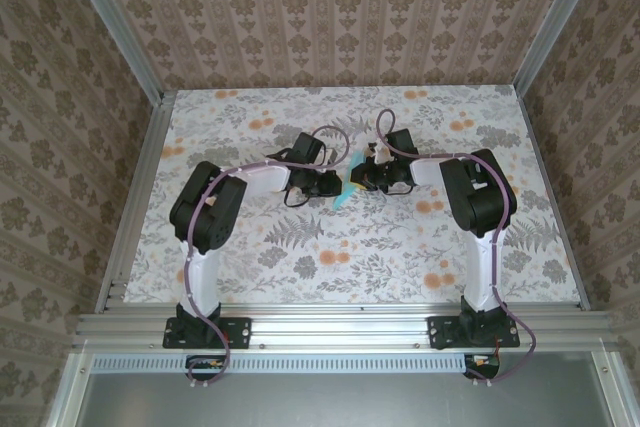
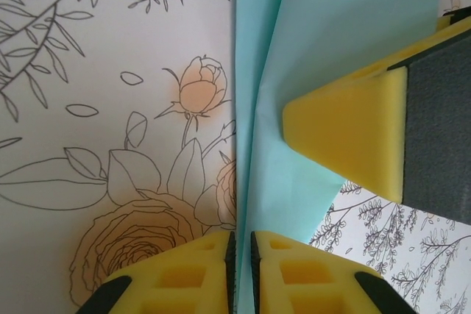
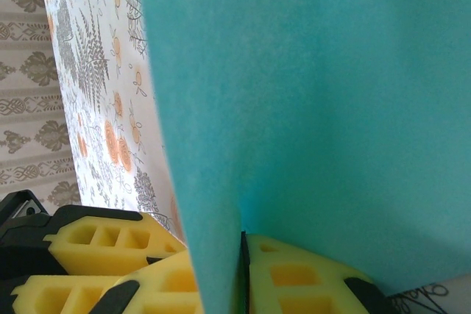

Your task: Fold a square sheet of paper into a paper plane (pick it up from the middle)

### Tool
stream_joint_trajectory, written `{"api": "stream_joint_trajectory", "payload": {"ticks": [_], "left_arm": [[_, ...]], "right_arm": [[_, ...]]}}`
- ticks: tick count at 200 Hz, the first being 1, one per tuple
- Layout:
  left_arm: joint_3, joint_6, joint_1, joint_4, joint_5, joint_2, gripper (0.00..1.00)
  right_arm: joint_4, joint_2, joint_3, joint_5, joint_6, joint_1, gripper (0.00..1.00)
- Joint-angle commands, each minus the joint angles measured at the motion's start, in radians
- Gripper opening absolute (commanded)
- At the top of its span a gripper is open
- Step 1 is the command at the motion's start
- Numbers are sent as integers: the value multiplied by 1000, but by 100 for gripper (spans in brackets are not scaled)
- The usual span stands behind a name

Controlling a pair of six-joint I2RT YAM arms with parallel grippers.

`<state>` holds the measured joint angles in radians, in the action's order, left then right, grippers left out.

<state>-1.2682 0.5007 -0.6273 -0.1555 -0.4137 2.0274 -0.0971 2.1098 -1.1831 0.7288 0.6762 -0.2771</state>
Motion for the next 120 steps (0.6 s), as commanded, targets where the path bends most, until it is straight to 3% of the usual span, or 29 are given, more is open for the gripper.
{"api": "stream_joint_trajectory", "payload": {"ticks": [1,120], "left_arm": [[-32,-30,-13,-47,12,28,18],[-81,-65,-53,-125,107,49,18]], "right_arm": [[21,71,-4,-65,-23,-8,13],[39,76,-10,-95,-6,-9,13]]}}
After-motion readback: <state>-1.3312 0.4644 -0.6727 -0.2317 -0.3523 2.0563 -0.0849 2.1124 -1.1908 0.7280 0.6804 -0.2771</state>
